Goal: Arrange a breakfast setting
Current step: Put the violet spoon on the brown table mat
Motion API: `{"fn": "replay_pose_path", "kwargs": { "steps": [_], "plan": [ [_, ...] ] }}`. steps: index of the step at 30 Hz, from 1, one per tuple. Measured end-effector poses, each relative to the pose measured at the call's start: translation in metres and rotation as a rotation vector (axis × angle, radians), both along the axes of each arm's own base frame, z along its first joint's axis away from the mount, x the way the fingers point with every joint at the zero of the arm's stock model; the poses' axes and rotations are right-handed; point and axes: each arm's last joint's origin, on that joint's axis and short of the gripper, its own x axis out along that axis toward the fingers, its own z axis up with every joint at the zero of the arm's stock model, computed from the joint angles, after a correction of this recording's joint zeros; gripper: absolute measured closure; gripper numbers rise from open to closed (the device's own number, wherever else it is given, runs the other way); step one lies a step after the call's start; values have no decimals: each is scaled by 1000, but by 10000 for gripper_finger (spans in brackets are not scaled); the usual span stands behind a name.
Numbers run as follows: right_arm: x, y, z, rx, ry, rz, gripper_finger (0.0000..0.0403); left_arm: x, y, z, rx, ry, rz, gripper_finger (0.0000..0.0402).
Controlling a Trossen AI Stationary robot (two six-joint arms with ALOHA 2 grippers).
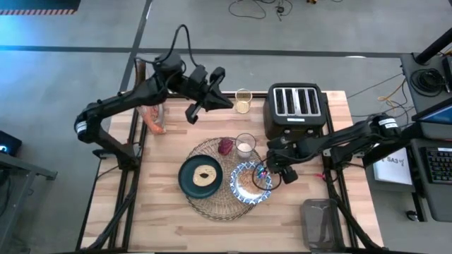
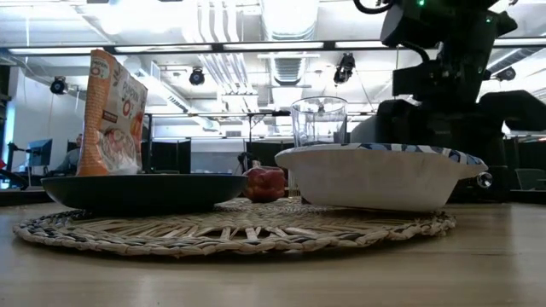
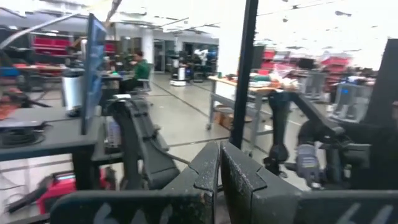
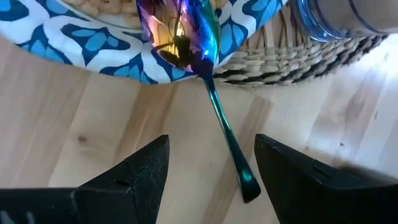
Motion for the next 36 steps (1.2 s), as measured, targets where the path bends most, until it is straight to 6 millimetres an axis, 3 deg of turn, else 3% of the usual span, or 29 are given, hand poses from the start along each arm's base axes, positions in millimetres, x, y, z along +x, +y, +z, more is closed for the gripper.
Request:
{"fn": "replay_pose_path", "kwargs": {
  "steps": [14, 30, 36],
  "plan": [
    [17, 1, -27, -19, 35, 31, 186, -24, -8, 17, 23, -36, 43, 402],
    [18, -1, -28, -65, 25, 6, 343, -27, -10, 19, 26, -33, 44, 402],
    [18, -1, -27, -55, 21, -24, 382, -27, -10, 19, 26, -33, 44, 402]
  ]
}}
